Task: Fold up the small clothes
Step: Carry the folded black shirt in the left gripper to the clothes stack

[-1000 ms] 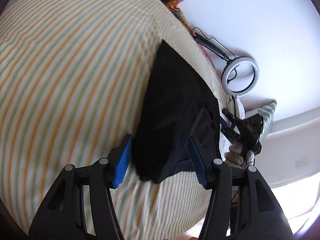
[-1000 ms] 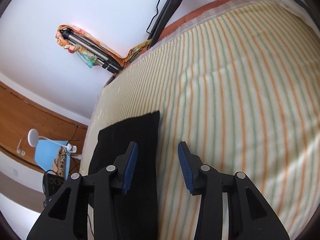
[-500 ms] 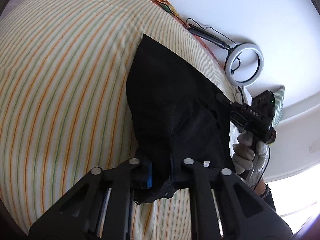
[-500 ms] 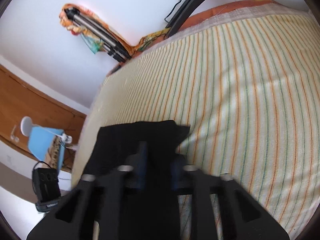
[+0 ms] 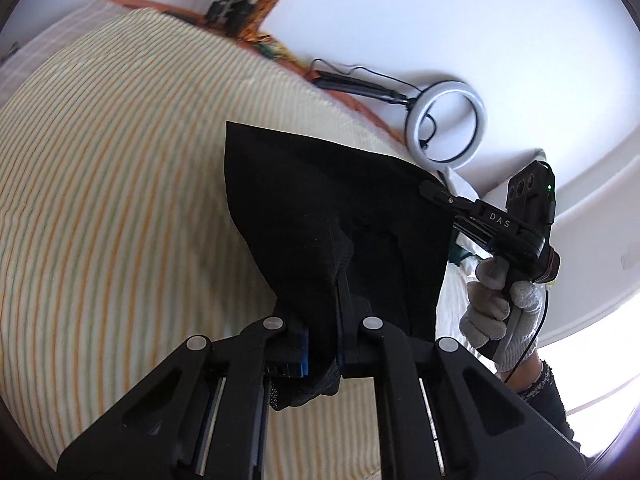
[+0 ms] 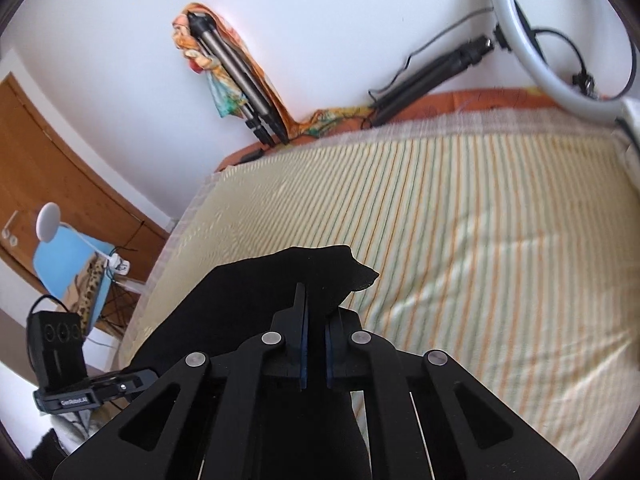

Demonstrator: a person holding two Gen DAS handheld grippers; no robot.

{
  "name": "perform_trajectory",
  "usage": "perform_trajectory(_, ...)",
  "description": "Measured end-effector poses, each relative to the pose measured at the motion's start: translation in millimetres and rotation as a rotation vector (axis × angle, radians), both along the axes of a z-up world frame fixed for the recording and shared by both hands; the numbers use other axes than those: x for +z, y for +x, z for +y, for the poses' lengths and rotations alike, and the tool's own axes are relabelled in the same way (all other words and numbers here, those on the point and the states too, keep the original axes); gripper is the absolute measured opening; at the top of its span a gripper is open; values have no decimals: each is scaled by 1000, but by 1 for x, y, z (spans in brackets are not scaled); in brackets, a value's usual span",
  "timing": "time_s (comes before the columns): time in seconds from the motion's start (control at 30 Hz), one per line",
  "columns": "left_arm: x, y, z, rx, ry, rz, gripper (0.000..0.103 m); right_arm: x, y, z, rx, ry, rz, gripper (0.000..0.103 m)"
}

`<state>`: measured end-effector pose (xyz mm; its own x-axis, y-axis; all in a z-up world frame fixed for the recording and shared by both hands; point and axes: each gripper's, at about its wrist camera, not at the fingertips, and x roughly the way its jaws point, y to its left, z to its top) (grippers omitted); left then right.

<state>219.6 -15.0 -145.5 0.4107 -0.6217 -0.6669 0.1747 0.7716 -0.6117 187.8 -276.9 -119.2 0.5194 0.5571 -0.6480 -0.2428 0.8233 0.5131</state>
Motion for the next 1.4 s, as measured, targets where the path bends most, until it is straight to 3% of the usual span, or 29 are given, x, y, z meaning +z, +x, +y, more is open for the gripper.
perform_trajectory(0.37,13,21,-94,-132,-12,-51,7,38,-13,-79,-86,-53,-51,4)
perform_trajectory(0.73,32,46,-213,-263,-32,-107,7,62,-22,-186,-227,-89,-95,4)
perform_trajectory(1.13,45,82,-351,-370,-38,-204,7,89,-11,-317,-380,-98,-206,4)
perform_trajectory(1.4,31,104,-429,-403,-11,-245,7,84,6,-382,-445,-128,-228,4)
